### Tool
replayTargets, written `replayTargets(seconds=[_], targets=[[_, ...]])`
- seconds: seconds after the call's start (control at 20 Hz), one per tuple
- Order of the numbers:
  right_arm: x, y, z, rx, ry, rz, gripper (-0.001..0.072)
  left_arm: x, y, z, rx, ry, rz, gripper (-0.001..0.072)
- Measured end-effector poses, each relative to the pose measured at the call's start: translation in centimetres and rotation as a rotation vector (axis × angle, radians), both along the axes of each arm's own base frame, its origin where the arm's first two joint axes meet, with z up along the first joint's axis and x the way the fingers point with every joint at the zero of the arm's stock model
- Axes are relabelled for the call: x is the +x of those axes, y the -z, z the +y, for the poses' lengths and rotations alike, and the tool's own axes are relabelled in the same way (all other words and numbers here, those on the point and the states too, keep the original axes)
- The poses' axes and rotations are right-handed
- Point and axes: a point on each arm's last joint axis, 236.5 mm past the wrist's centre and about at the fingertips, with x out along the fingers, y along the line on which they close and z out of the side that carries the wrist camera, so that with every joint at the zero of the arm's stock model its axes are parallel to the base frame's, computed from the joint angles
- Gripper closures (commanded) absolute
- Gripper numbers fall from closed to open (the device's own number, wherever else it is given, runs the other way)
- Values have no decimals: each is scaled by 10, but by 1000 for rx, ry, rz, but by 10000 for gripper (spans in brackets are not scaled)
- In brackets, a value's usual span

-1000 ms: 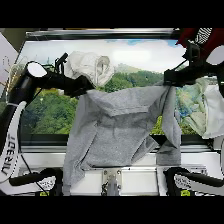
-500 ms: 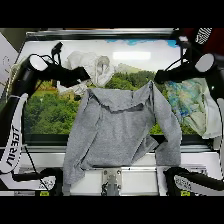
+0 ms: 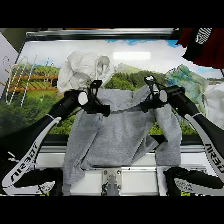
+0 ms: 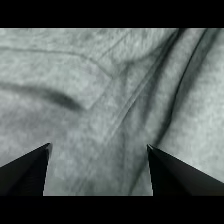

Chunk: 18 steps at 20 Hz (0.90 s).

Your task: Fold the clothes and pants, and hang the long-sleeved shirts on hangers.

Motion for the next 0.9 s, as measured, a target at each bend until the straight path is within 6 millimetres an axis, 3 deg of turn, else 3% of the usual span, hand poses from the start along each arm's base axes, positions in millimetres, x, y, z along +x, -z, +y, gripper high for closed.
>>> replayTargets(seconds=[0.25,0.3,0.4,0.45,0.65,0.9], targets=[[27,22,9,14,8,-85,61,2,25,-18,48,13,-1,22],[32,24,11,19,8,-103,116,5,27,-21,53,15,-5,22],[41,28,13,21,3,-135,618,14,29,-28,53,14,-12,23],[45,28,13,20,-1,-153,694,17,30,-31,52,16,-15,22],[64,12,19,39,-7,-227,694,27,29,-39,50,16,-20,22],[77,-50,28,113,47,-306,694,41,26,-44,34,-7,-60,22]])
